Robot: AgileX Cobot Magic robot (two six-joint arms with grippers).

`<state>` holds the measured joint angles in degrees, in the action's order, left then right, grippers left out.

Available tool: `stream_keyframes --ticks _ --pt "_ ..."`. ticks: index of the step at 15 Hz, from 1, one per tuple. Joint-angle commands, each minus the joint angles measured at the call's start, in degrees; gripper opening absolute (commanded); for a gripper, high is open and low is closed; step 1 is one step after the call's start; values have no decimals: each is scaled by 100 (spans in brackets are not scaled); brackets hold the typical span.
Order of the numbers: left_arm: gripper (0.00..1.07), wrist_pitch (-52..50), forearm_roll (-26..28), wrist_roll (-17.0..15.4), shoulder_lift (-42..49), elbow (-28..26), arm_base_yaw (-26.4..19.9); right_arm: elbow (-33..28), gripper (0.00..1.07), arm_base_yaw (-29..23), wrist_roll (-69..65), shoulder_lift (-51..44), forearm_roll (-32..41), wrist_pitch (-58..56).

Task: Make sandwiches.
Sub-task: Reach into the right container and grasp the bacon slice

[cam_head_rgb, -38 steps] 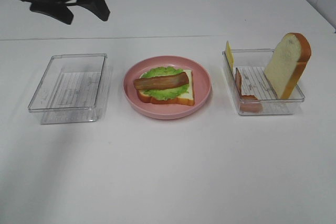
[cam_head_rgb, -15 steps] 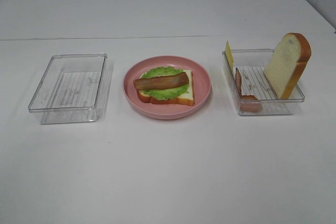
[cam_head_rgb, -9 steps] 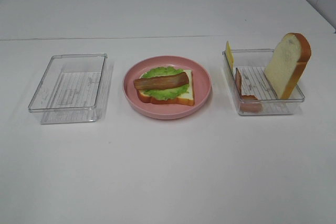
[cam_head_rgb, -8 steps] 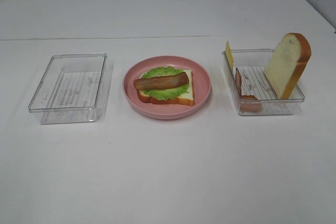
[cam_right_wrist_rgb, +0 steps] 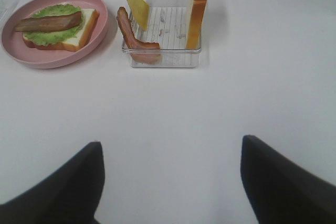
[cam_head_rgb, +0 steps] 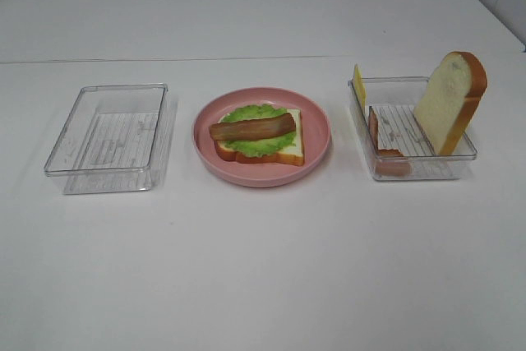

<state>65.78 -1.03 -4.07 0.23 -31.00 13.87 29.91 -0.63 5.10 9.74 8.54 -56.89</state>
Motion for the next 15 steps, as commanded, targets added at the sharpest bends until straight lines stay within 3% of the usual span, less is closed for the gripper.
stream_keyframes --ticks 1,2,3,7,14,15 --pt "79 -441 -17 52 126 160 11 52 70 40 69 1117 74 808" --pt "79 -441 -17 52 126 160 11 52 70 40 69 1117 74 808" --pt "79 -584 -17 52 126 246 11 57 70 40 86 1839 229 1129" --pt "79 -584 0 97 126 246 11 498 70 40 86 3111 241 1427" --pt "79 -584 6 97 126 246 11 2177 70 29 92 5609 264 1369" --pt "79 -584 6 97 126 246 11 2630 70 29 92 6142 286 1209"
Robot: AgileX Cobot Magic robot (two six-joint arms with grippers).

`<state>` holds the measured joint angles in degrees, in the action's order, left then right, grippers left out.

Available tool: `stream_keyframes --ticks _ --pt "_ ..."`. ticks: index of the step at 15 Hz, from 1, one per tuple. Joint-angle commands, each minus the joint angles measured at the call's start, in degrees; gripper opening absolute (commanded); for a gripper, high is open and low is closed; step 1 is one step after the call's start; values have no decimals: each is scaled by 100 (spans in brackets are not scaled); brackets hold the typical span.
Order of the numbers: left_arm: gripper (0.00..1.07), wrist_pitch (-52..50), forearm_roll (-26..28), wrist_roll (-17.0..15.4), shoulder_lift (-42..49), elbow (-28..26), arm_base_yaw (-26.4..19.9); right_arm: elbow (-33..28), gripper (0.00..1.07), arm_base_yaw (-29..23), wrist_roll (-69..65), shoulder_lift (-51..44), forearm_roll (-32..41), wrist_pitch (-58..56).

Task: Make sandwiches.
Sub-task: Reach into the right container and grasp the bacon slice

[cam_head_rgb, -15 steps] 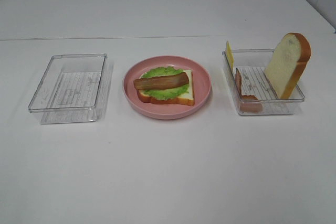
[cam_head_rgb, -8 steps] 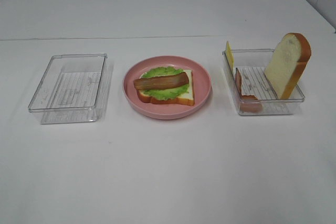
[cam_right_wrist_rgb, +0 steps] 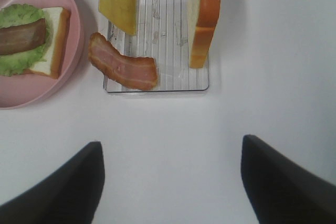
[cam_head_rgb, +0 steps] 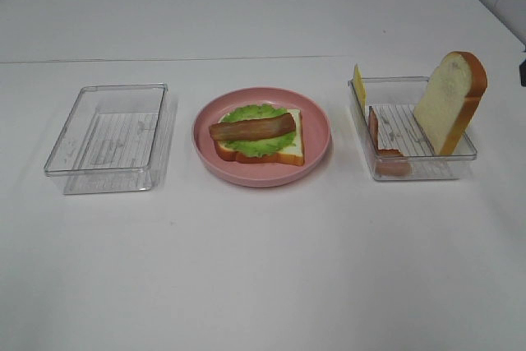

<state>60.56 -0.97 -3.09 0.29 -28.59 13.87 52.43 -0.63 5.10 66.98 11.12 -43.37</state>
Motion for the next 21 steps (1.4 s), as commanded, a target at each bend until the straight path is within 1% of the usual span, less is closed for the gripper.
stream_keyframes --ticks 1,2,3,4,5,6,7,9,10,11,15,17,20,21 --pt "79 -63 0 0 120 6 11 647 70 29 92 751 34 -269" --pt "79 -63 0 0 120 6 11 791 70 29 92 928 46 -350" --pt "79 -63 0 0 120 6 11 1180 69 29 178 1387 46 -567" --pt "79 -63 0 0 120 6 11 1415 68 23 292 1656 52 -722" --pt "79 -63 0 0 120 6 11 1518 68 23 355 1770 63 -791" --pt "79 -63 0 0 120 6 11 2074 68 23 504 2338 143 -1232" --pt "79 -63 0 0 120 6 11 2332 68 23 504 2607 258 -1473" --pt "79 -63 0 0 120 6 11 2807 68 -201 493 2997 327 -1811" --pt "79 -63 0 0 120 6 11 2985 68 -407 458 3157 327 -1845" --pt "79 -63 0 0 120 6 11 3077 68 -521 418 3231 321 -1845" --pt "79 -63 0 0 120 6 11 3604 68 -1318 63 3822 327 -1851" --pt "79 -63 0 0 120 6 11 3839 68 -1604 -11 4286 338 -1902" --pt "79 -63 0 0 120 6 11 3971 68 -1633 -298 4727 269 -1925" --pt "79 -63 0 0 120 6 11 3994 68 -1633 -447 4841 132 -1908"
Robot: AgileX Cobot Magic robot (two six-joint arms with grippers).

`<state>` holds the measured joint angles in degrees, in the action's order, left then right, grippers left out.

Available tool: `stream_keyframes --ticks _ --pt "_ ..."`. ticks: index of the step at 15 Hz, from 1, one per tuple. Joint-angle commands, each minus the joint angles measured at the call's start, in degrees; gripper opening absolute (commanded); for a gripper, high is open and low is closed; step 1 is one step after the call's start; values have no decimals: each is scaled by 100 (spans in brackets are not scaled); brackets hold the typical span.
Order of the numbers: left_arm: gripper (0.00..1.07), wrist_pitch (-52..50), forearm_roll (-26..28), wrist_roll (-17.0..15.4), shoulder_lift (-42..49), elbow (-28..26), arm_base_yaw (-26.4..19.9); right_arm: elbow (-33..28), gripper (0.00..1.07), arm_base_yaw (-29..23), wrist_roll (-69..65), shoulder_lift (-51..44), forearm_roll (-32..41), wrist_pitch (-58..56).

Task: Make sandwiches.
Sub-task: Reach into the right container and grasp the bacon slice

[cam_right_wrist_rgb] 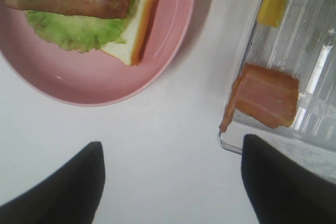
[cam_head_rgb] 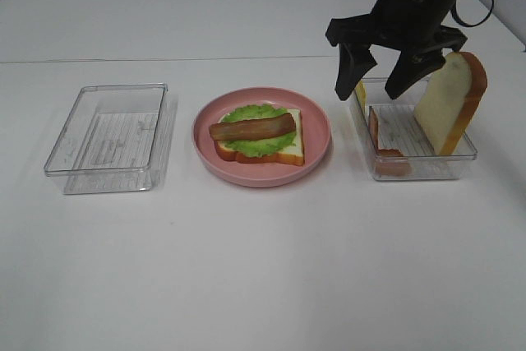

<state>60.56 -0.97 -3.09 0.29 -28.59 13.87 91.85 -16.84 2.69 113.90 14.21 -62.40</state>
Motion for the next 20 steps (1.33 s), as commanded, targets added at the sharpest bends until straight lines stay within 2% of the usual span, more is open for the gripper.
stream_keyframes --ticks 1,7,11,17,19,20 --pt "79 -63 0 0 120 6 11 52 68 -11 -269 201 -258 0" --pt "79 -63 0 6 120 6 11 52 66 -11 -464 636 -550 286" --pt "79 -63 0 6 120 6 11 52 51 -11 -476 710 -659 470" --pt "79 -63 0 6 120 6 11 52 45 -11 -493 785 -659 413" --pt "79 -63 0 6 120 6 11 52 37 -11 -493 791 -693 418" --pt "79 -63 0 6 120 6 11 52 29 -11 -533 791 -693 435"
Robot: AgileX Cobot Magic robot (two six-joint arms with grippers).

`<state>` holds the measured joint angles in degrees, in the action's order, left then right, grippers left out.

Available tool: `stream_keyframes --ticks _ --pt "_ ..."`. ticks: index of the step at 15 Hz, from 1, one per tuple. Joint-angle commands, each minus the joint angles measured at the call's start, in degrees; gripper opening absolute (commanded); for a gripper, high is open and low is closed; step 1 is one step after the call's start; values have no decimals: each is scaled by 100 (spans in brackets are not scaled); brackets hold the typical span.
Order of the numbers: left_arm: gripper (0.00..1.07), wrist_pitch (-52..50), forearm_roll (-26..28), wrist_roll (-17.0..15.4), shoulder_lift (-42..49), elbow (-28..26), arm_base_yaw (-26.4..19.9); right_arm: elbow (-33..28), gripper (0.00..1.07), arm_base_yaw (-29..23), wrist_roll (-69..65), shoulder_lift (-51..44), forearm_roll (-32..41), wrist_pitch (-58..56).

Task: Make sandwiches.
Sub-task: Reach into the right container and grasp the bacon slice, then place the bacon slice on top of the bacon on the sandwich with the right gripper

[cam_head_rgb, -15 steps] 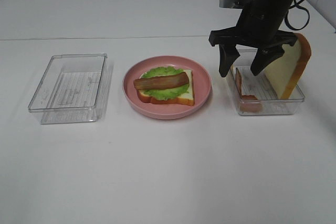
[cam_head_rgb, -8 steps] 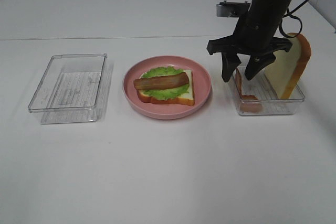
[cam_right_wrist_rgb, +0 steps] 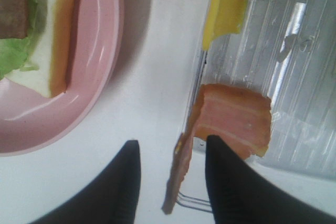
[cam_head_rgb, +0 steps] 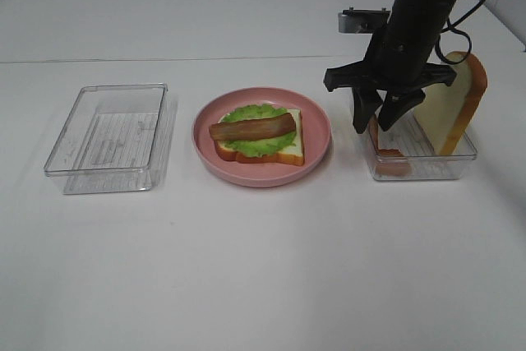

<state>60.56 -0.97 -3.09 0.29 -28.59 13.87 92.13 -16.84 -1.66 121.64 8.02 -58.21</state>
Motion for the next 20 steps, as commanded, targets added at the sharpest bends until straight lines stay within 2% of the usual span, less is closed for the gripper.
stream_keyframes --ticks 1,2,3,4,10,14,18,20 --pt "79 -63 0 6 120 6 11 23 20 -11 -166 17 -74 34" --pt "79 -63 0 6 120 6 11 23 15 -11 -178 17 -74 46" --pt "79 -63 0 6 120 6 11 23 1 -11 -178 17 -74 57" --pt "79 -63 0 6 120 6 11 23 0 -11 -178 17 -80 57" --pt "79 -63 0 6 120 6 11 23 0 -11 -178 -86 -74 -92" --pt "79 -63 0 6 120 6 11 23 0 -11 -183 -665 -23 -258" --pt "79 -63 0 6 120 6 11 23 0 -23 -178 -1157 355 -544" --pt "79 -63 0 6 120 6 11 23 0 -23 -132 -1358 1003 -418"
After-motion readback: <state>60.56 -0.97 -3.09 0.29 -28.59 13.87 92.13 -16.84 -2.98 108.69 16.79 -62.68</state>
